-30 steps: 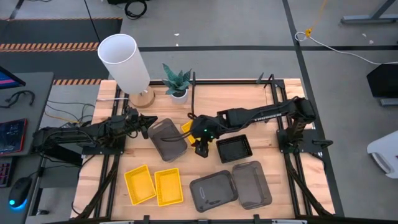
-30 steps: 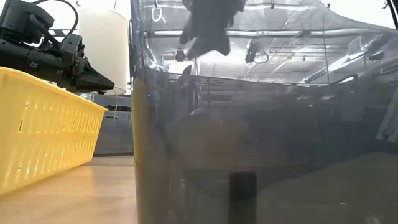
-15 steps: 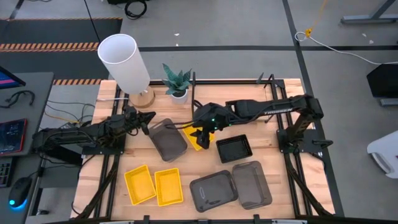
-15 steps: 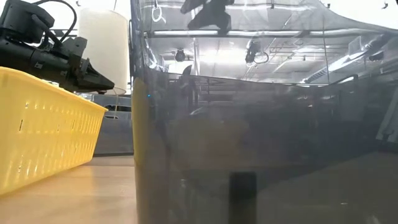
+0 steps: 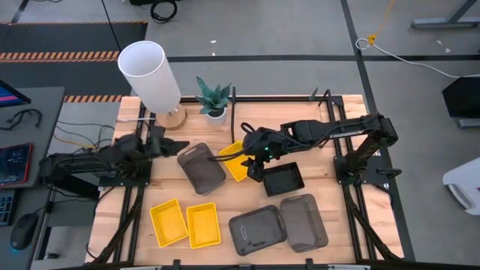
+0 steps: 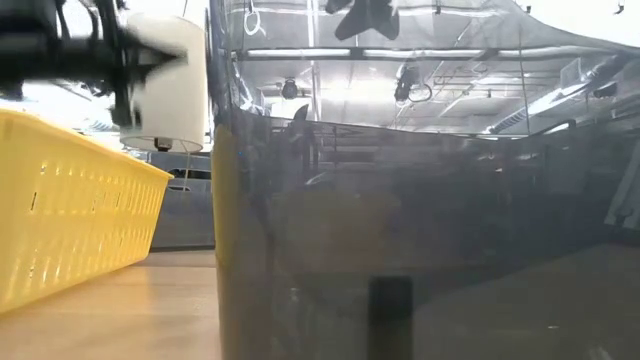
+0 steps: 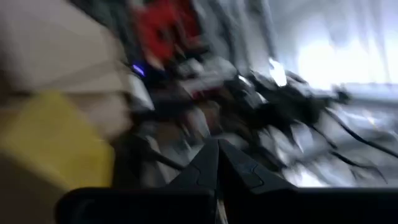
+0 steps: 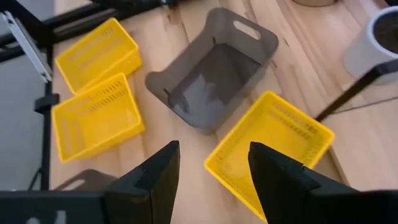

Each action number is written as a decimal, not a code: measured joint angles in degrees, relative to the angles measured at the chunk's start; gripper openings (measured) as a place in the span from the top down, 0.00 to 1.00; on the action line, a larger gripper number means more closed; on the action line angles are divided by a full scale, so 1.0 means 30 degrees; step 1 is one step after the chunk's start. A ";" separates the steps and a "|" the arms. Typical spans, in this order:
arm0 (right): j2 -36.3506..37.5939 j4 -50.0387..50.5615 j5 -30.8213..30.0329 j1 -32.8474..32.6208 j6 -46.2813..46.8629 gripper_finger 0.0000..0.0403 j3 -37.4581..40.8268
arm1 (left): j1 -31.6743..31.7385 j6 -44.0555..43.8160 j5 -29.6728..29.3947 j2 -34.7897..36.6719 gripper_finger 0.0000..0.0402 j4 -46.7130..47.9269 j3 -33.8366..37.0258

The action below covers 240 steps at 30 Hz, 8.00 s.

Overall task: Stack baskets on shelf by color
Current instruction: Stack the bottom left yellow bin on the bottom center yellow bin, then stack the top yellow bin on the bottom yellow bin

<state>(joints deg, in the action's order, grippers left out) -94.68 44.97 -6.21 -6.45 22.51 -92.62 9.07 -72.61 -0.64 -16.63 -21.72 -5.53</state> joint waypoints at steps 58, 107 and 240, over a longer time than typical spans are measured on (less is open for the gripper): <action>0.4706 0.2268 -0.4891 0.0877 -0.2984 0.51 0.0015 | -1.4899 -0.2955 0.2163 -1.4930 0.85 2.4119 -1.1121; 0.4688 0.0981 -0.4827 -0.0170 -0.1044 0.51 0.1712 | -1.5164 0.3277 0.3722 -1.5204 0.99 2.3182 -1.3726; 0.8615 0.1506 -0.9147 -0.1449 -0.0199 0.51 0.1698 | -1.2515 0.9811 0.5913 -2.3289 0.97 2.1050 -2.4035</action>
<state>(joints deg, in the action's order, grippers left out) -68.84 49.48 -33.65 -10.80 21.91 -87.53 -28.48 -43.18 17.10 -86.50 41.43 -77.64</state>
